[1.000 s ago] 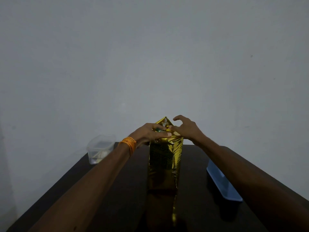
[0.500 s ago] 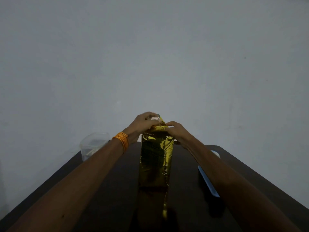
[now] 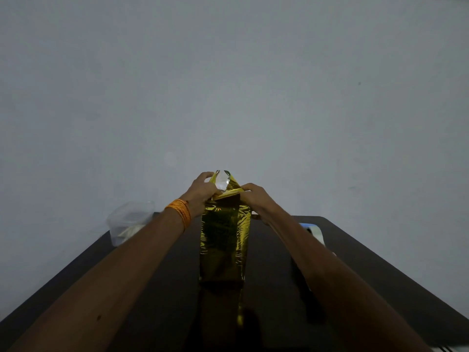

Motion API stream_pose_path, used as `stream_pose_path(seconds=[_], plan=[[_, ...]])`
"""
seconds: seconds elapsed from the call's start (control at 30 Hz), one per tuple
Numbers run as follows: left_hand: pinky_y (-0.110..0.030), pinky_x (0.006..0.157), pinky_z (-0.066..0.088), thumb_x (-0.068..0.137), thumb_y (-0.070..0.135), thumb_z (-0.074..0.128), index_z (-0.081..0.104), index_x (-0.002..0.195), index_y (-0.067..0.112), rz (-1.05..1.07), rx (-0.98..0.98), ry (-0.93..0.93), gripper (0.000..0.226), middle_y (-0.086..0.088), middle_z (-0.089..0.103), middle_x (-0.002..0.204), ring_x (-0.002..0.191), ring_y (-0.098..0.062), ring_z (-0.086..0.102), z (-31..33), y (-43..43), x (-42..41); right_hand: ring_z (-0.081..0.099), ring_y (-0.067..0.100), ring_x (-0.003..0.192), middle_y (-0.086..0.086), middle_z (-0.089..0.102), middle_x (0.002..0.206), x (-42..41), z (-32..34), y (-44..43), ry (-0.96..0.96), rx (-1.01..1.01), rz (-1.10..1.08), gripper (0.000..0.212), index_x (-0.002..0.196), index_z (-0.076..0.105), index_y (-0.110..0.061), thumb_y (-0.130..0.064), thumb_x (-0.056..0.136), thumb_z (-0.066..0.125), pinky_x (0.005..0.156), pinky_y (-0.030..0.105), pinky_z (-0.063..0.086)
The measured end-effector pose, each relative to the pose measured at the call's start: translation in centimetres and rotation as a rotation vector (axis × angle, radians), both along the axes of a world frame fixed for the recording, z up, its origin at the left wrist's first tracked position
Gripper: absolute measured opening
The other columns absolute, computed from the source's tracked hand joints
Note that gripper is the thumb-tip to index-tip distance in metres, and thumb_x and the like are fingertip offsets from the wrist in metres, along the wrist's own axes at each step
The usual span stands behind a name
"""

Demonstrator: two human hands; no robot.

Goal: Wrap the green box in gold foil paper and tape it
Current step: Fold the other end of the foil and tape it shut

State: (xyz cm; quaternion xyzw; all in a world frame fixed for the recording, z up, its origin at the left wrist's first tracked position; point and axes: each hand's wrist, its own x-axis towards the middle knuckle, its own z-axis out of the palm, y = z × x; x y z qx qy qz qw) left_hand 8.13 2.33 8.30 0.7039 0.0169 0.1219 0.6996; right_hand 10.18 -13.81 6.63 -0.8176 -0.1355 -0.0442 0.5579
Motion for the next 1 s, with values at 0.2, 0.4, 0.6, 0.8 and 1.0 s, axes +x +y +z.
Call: stream_pose_path(seconds=[0.2,0.4,0.6,0.8,1.0], plan=[[-0.039,0.067,0.061,0.077,-0.007,0.073,0.044,0.139,0.025,-0.013,0.029,0.011,0.076,-0.020,0.054,0.127,0.102,-0.037,0.065,-0.6,0.0,-0.2,0.065,0.023,0.098,0.006,0.065,0.107,0.3,-0.2,-0.1,-0.010,0.012,0.014,0.041,0.114,0.061,-0.014,-0.037,0.083,0.075,0.084,0.039,0.054],[-0.032,0.060,0.055,0.084,-0.012,0.056,0.047,0.138,0.023,-0.007,-0.016,-0.024,0.065,-0.020,0.052,0.130,0.102,-0.033,0.063,-0.3,-0.4,-0.6,0.063,0.022,0.097,0.008,0.065,0.106,0.4,-0.4,-0.2,-0.037,0.011,-0.001,0.031,0.111,0.063,-0.012,-0.030,0.087,0.069,0.080,0.038,0.052],[-0.027,0.057,0.050,0.084,0.017,0.070,0.044,0.137,0.022,0.071,-0.110,-0.084,0.059,-0.015,0.053,0.128,0.098,-0.025,0.062,0.0,0.3,-1.9,0.067,0.025,0.101,0.008,0.068,0.108,0.1,-0.4,0.0,-0.035,0.011,-0.014,0.056,0.109,0.065,-0.014,-0.050,0.067,0.072,0.086,0.043,0.055],[-0.027,0.068,0.053,0.090,0.035,0.066,0.050,0.133,0.018,0.145,-0.018,-0.247,0.049,-0.005,0.056,0.123,0.096,-0.013,0.062,2.4,-0.9,-3.8,0.064,0.022,0.103,0.006,0.064,0.114,-0.2,-0.5,-0.1,-0.020,0.123,-0.107,0.057,0.111,0.062,-0.017,-0.053,0.071,0.080,0.080,0.038,0.057],[-0.027,0.082,0.051,0.090,0.023,0.065,0.058,0.121,0.016,0.276,0.335,-0.551,0.033,-0.002,0.064,0.116,0.104,-0.013,0.058,3.3,-3.9,-5.1,0.060,0.023,0.109,0.007,0.064,0.116,-0.9,-0.1,-1.6,-0.102,0.290,-0.208,0.041,0.109,0.059,-0.017,-0.053,0.090,0.062,0.098,0.047,0.050]])
